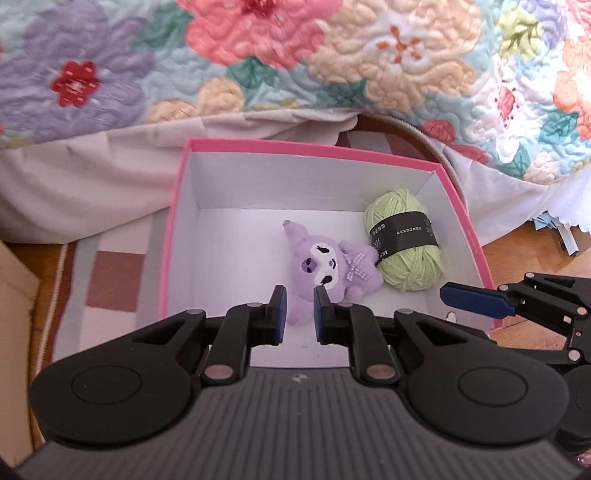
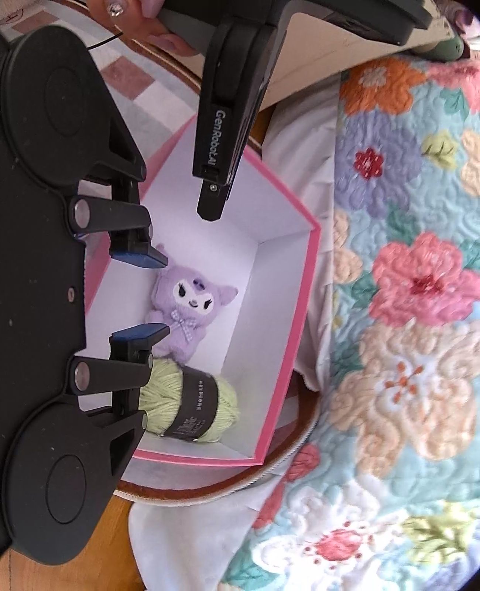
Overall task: Organize objects
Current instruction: 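Open the left tool to release the plush toy in the box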
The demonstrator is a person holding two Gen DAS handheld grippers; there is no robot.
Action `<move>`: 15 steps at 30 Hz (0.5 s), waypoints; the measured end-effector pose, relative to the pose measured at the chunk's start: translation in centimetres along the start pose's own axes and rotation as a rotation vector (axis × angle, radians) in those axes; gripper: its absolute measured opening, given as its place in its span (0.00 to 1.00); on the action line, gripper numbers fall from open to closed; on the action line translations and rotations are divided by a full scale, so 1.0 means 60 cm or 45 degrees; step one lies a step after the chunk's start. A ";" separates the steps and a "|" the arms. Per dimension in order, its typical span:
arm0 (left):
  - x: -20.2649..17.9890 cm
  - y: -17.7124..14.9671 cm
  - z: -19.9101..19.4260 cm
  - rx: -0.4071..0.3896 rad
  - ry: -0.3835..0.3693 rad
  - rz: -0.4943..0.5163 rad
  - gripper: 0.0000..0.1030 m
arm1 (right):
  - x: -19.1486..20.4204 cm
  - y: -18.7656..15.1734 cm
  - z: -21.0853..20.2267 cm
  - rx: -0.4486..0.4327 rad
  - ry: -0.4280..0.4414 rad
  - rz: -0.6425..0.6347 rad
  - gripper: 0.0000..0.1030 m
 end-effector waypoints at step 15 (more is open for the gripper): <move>0.005 -0.035 -0.148 0.073 0.043 0.029 0.42 | 0.068 0.004 -0.112 -0.033 -0.018 -0.074 0.54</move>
Point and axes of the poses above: each gripper's, at about its wrist camera, not at the fingertips, and z roughly the way its jaws point, x to its left, y to its top, the point moved 1 cm from there along z, roughly the way its jaws point, and after that the axes turned 5 degrees about y, right-handed, at the moved point
